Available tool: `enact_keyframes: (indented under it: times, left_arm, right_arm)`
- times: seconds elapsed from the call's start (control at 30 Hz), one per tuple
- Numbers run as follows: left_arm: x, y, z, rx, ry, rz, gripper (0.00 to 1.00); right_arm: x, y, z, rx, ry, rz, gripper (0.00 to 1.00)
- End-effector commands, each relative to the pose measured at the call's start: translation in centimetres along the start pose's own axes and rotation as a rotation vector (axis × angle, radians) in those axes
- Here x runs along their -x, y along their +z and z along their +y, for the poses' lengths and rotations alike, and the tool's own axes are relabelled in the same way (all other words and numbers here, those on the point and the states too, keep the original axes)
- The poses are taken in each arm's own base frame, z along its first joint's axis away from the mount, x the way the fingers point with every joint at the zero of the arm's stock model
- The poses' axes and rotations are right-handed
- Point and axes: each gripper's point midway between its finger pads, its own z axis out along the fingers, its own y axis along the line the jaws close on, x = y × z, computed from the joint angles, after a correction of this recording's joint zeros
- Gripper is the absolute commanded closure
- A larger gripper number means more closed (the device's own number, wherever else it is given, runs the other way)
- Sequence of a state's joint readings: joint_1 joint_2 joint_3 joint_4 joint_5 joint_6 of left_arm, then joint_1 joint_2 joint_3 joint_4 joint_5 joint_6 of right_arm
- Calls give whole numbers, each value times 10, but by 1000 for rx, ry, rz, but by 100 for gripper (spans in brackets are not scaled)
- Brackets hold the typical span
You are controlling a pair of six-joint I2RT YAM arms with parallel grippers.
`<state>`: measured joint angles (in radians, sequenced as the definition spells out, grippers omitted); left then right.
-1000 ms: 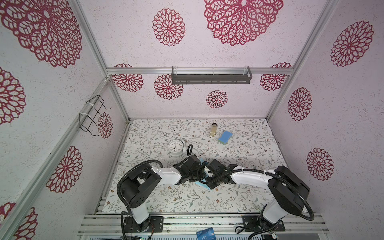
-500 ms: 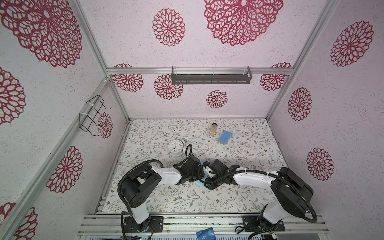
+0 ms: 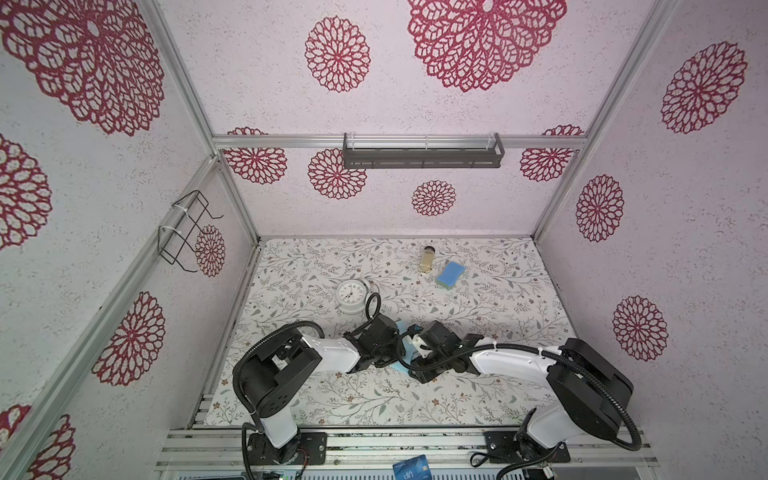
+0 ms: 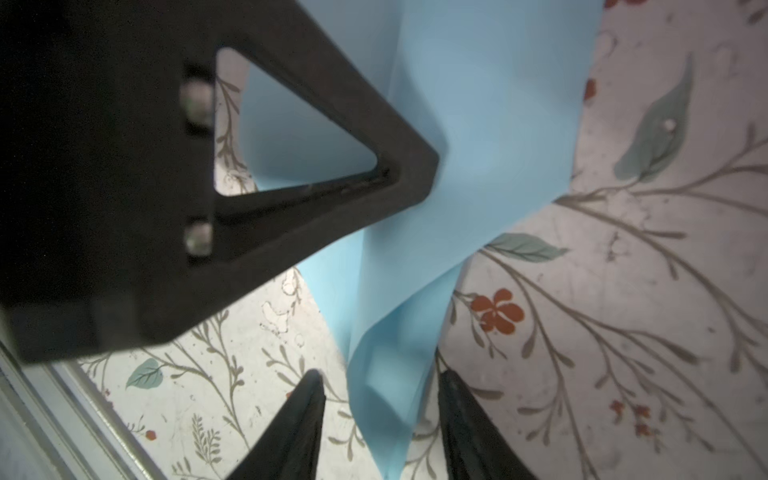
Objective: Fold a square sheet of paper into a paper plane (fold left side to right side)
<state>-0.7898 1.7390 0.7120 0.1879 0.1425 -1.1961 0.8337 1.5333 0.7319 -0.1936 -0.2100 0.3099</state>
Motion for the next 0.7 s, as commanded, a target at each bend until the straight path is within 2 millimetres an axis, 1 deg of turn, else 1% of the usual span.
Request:
enact_keyframes:
  times: [0.0, 0.2, 0.3, 0.67]
  left_arm:
    - [7, -5, 1, -13, -49, -32, 100]
    - [9, -8, 5, -28, -99, -43, 100]
    - [9, -8, 5, -43, -115, -47, 100]
    - [7, -8, 10, -40, -135, -44, 100]
  right_arm:
    - [-11, -1, 4, 9, -26, 34, 51]
    - [-15, 3, 0, -16, -29, 50, 52]
    - [-18, 5, -6, -44, -25, 56, 55]
    - [-22, 8, -15, -78, -12, 42, 63]
